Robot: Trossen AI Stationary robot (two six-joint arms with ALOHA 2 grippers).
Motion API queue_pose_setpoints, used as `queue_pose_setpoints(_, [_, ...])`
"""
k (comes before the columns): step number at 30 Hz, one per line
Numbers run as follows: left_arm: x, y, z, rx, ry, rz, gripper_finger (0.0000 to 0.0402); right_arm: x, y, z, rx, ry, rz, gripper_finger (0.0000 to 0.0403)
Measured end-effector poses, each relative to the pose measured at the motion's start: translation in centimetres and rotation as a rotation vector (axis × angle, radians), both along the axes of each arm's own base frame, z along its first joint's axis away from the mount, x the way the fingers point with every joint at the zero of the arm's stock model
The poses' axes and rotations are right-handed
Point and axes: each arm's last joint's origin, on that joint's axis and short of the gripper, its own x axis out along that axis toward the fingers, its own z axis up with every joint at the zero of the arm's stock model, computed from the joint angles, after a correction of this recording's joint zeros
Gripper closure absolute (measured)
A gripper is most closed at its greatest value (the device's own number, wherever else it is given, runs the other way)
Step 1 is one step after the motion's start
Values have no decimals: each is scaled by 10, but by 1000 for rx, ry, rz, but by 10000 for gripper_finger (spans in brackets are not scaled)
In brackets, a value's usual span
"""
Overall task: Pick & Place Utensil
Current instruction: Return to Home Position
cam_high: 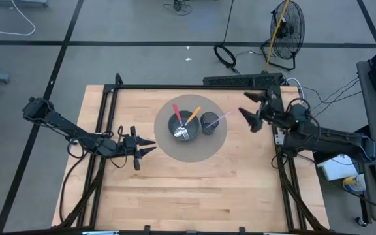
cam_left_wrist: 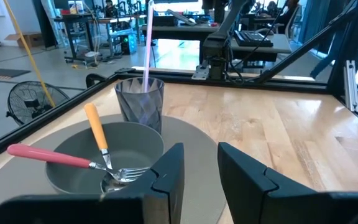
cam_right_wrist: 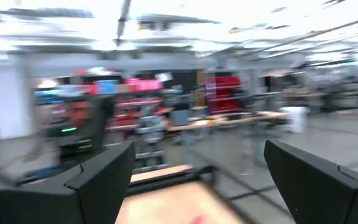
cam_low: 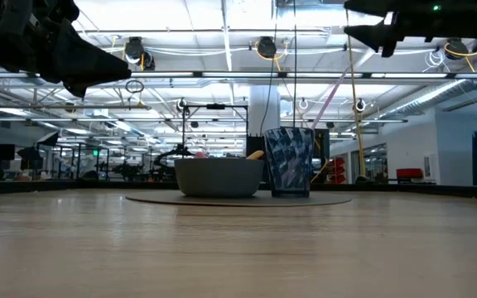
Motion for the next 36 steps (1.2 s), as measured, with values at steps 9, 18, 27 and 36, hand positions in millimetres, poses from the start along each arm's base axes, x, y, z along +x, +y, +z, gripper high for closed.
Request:
queue_pose_setpoints(9, [0,-1,-1,26,17,-32,298,-9,14,-9,-18,127,376,73])
queue_pose_setpoints(18, [0,-2,2,95,1,-73,298,-34,23,-28,94,298,385,84])
queue_pose_setpoints(27, [0,0,0,158,24,-20,298,-50,29,-55,44,388,378,85])
queue_pose_setpoints(36, [0,1,0,181,31,1,298,-40,25,-97,-12,298,370,85])
